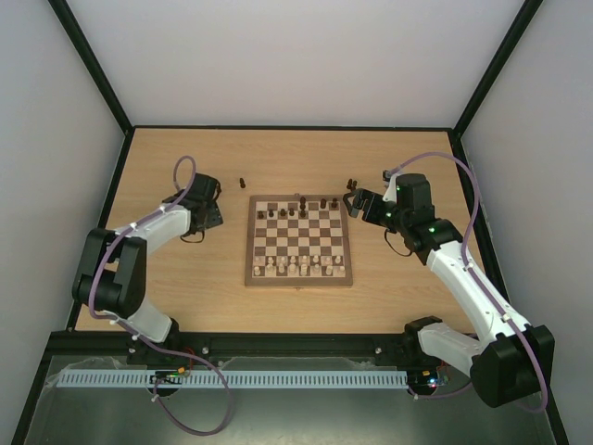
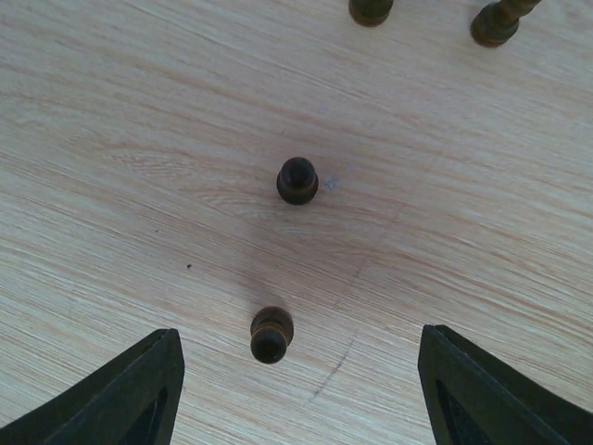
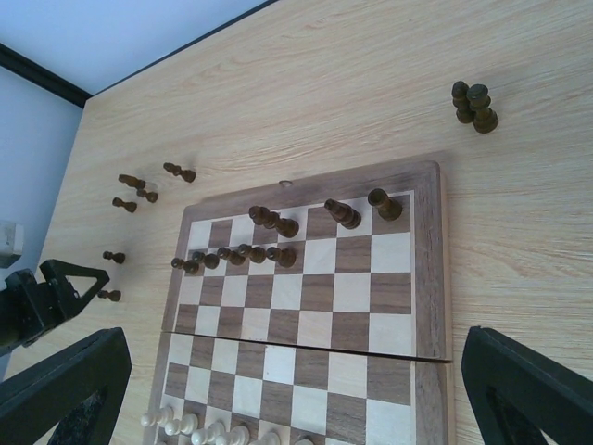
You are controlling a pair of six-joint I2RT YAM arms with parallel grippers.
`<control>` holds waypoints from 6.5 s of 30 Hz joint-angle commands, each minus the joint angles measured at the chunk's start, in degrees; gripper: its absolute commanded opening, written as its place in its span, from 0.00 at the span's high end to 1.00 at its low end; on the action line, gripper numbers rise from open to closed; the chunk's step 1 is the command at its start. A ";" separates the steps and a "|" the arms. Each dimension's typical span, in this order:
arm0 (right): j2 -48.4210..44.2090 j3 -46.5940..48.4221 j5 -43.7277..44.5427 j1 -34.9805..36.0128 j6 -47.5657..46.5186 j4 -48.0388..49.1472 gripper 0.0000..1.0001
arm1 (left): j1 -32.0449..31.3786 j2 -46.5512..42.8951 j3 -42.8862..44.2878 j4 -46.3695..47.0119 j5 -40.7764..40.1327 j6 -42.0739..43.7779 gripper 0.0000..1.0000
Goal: Set up the chess pieces on the board
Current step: Pick up the chess piece at the center of the board, then place the chess piece on the chessboard, then pick up the chess piece at the center of the board.
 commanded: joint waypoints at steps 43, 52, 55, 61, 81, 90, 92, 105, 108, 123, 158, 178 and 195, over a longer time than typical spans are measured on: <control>0.55 -0.67 -0.94 -0.20 -0.23 0.28 0.01 | -2.03 3.98 2.81 -1.22 -0.37 0.56 0.98; -0.67 -0.46 3.26 -0.24 0.06 -0.50 0.02 | -17.02 6.77 26.05 -17.02 0.91 5.24 0.98; -1.96 -0.43 7.53 -0.22 0.24 -1.36 0.01 | -22.27 9.80 33.67 -19.57 3.29 6.36 0.98; -5.93 -0.89 14.63 -0.89 0.96 -2.46 0.01 | -29.37 16.40 41.62 -20.34 7.23 7.23 0.96; -5.17 -1.13 13.12 -2.02 1.01 -1.94 0.01 | -34.89 31.97 49.37 -18.00 8.68 8.66 0.95; -4.64 -1.04 11.99 -2.13 0.88 -1.81 0.01 | -33.28 36.42 53.20 -18.23 8.18 9.39 0.94; -4.48 -1.10 11.69 -2.16 0.82 -1.80 0.01 | -33.04 36.86 53.56 -18.16 8.13 9.56 0.94; -3.93 -1.09 10.72 -2.10 0.72 -1.45 0.01 | -31.49 38.61 53.73 -17.66 7.06 9.28 0.93; -3.85 -1.11 10.49 -2.10 0.72 -1.37 0.01 | -31.50 38.82 53.71 -17.40 7.12 9.46 0.92; -3.58 -1.21 9.50 -2.17 0.72 -1.11 0.01 | -31.36 39.45 53.64 -16.23 7.11 9.56 0.87; -3.07 -1.25 5.34 -2.10 0.69 -0.49 0.01 | -15.21 4.33 26.04 -12.51 0.29 8.19 0.01; -1.53 -1.36 -0.25 -2.10 0.80 0.40 0.01 | 5.06 10.49 11.14 -1.22 -0.75 3.14 0.38; -1.40 -1.36 -0.58 -2.10 0.64 0.43 0.01 | 6.03 14.68 9.47 2.52 1.89 3.66 0.74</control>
